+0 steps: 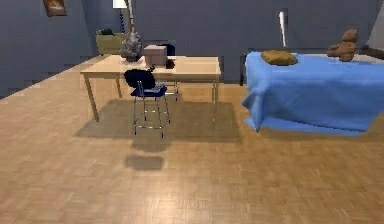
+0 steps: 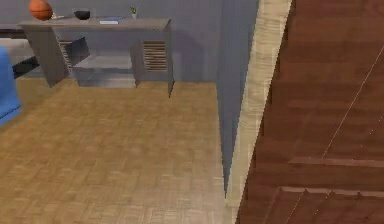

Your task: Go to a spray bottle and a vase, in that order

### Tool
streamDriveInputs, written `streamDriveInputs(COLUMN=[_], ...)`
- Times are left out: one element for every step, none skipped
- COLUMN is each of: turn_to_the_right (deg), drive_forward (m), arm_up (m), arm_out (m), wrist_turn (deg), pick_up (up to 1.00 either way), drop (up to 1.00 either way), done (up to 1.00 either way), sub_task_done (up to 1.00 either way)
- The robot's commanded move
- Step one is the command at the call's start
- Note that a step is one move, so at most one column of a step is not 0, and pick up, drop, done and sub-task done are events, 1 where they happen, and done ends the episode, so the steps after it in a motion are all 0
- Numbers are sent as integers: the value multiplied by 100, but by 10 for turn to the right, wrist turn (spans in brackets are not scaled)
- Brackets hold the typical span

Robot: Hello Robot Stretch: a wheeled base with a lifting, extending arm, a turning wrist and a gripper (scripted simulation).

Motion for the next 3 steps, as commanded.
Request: streamDriveInputs(turn_to_the_right=[0, -390, 0], drive_forward=[15, 0, 100], arm_up=[0, 0, 0], arm_out=[0, 0, 0], wrist_turn=[0, 0, 0], pick_up=[0, 0, 0], drop=[0, 0, 0], done=[0, 0, 0], sub_task_done=[0, 0, 0])
